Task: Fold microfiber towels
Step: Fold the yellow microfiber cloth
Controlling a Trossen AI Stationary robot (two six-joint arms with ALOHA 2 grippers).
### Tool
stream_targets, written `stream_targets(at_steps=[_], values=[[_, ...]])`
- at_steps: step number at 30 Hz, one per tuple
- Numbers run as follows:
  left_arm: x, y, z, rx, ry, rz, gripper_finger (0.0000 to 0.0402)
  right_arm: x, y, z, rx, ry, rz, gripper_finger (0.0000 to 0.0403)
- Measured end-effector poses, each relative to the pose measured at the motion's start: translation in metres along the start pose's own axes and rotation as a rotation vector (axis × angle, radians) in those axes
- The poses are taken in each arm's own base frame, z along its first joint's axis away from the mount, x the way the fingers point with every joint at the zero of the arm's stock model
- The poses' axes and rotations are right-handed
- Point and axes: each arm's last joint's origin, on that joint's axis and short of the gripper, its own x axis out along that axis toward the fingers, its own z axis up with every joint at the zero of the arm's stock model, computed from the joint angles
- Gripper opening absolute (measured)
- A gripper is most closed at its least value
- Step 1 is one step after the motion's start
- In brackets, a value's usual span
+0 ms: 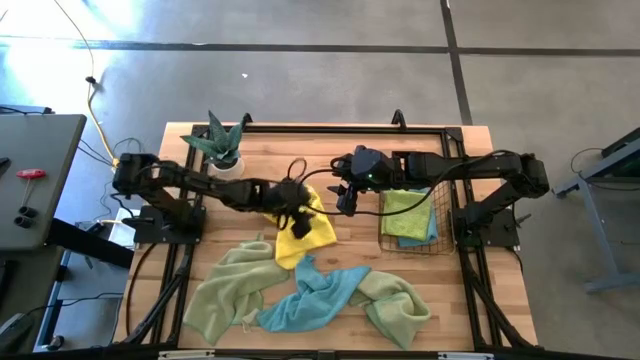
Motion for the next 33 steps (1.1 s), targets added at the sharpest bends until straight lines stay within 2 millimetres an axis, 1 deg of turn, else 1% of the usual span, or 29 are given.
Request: stream_targets(at_steps=[2,4,7,10,13,16,19,23,29,33], values=[[-0.003,-0.005,-0.013,0.045,0.08,0.062,0.0172,0.0,0.0,0.0,0.0,0.0,0.0,0.0193],[-0.003,-0.01,-0.021,0.081,0.109,0.13,0.0172,0.0,0.0,0.0,0.0,0.0,0.0,0.0193],[0.006,-0.014,-0.029,0.072,0.12,0.178,0.0172,0.0,0.0,0.0,0.0,0.0,-0.001,0.0193],[0.021,-0.015,-0.032,0.038,0.093,0.191,0.0172,0.0,0.0,0.0,0.0,0.0,-0.001,0.0193],[0.039,-0.01,-0.037,0.001,0.092,0.209,0.0172,0.0,0.0,0.0,0.0,0.0,-0.002,0.0193],[0.054,-0.004,-0.039,-0.073,0.066,0.221,0.0172,0.0,0.0,0.0,0.0,-0.001,-0.002,0.0193],[0.067,0.002,-0.037,-0.12,0.013,0.221,0.0172,0.0,0.0,0.0,0.0,-0.001,-0.006,0.0193],[0.077,0.013,-0.031,-0.163,-0.046,0.227,0.0172,0.0,0.0,0.0,0.0,-0.001,-0.006,0.0193],[0.081,0.038,-0.017,-0.173,-0.136,0.287,0.0172,0.0,0.0,0.001,0.002,-0.01,-0.004,0.0193],[0.081,0.055,-0.007,-0.207,-0.18,0.285,0.0172,0.0,0.0,0.002,0.003,-0.017,-0.005,0.0193]])
